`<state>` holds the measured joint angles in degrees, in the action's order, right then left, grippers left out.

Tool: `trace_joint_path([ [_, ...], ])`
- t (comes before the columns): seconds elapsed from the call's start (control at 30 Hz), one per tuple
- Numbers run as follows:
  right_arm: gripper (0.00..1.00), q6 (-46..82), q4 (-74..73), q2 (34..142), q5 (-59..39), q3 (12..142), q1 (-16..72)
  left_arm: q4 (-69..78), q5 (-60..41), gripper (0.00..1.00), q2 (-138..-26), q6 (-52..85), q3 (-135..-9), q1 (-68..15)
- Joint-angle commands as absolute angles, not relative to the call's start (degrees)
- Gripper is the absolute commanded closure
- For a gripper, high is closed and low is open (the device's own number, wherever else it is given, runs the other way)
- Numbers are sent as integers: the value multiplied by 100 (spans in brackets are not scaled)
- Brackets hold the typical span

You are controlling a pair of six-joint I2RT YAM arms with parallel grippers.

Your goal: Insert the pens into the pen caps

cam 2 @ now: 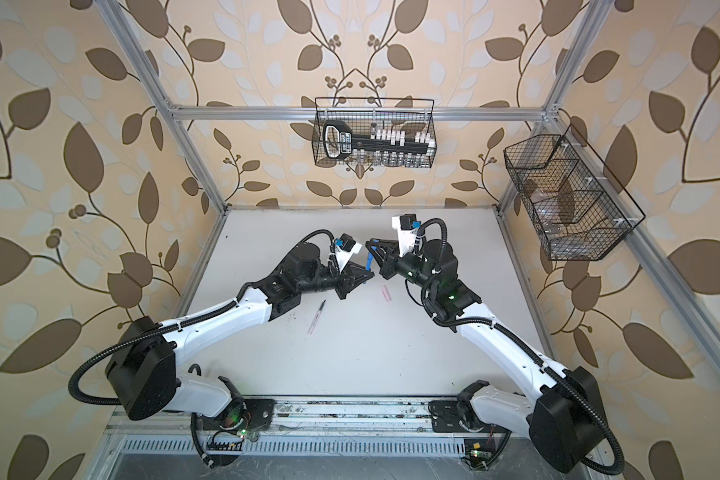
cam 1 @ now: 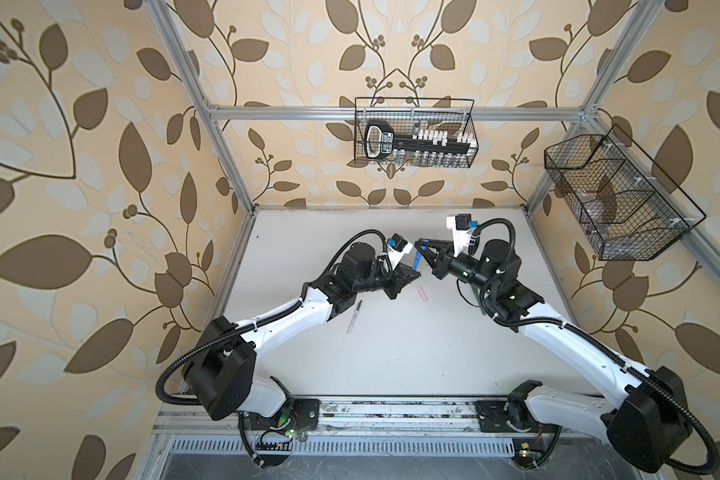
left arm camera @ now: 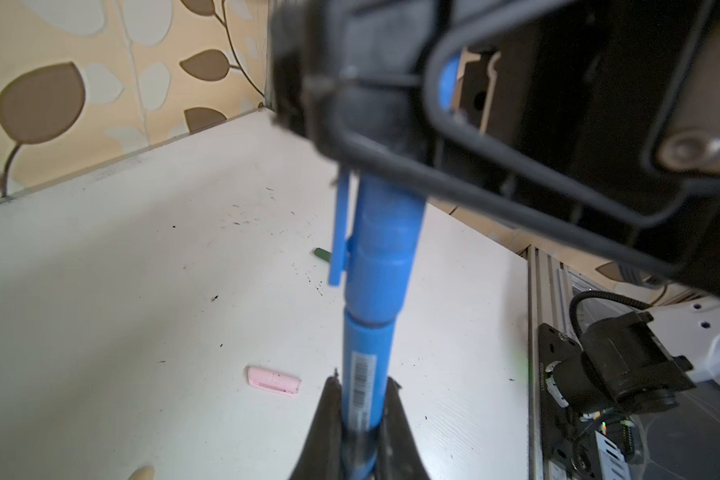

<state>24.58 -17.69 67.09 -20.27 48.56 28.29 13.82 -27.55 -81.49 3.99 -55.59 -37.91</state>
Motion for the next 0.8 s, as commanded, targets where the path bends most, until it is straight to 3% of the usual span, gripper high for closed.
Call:
trace_joint_path([
  [0.0, 100, 2500, 387, 6661, -3457, 4574, 3219, 3901, -2118, 100, -7899, 1121, -6328, -3187],
  [0.27, 100, 2022, 1019, 6131, -3862, 5529, 2494, 2093, -3129, 100, -8007, 873, -5877, -3477],
  [0.4, 76, 1817, 1178, 6068, -4002, 5806, 2431, 1816, -3224, 100, -8014, 896, -5554, -3785],
  [0.47, 58, 1761, 1162, 5906, -4036, 5810, 2338, 1708, -3150, 100, -8033, 913, -5439, -3971],
  [0.53, 49, 1810, 1077, 5656, -4039, 5695, 2170, 1682, -3144, 100, -8059, 972, -5348, -4079],
  [0.77, 45, 2490, 196, 5467, -4286, 5014, 1797, 1640, -2955, 100, -7820, 1040, -5124, -4323],
])
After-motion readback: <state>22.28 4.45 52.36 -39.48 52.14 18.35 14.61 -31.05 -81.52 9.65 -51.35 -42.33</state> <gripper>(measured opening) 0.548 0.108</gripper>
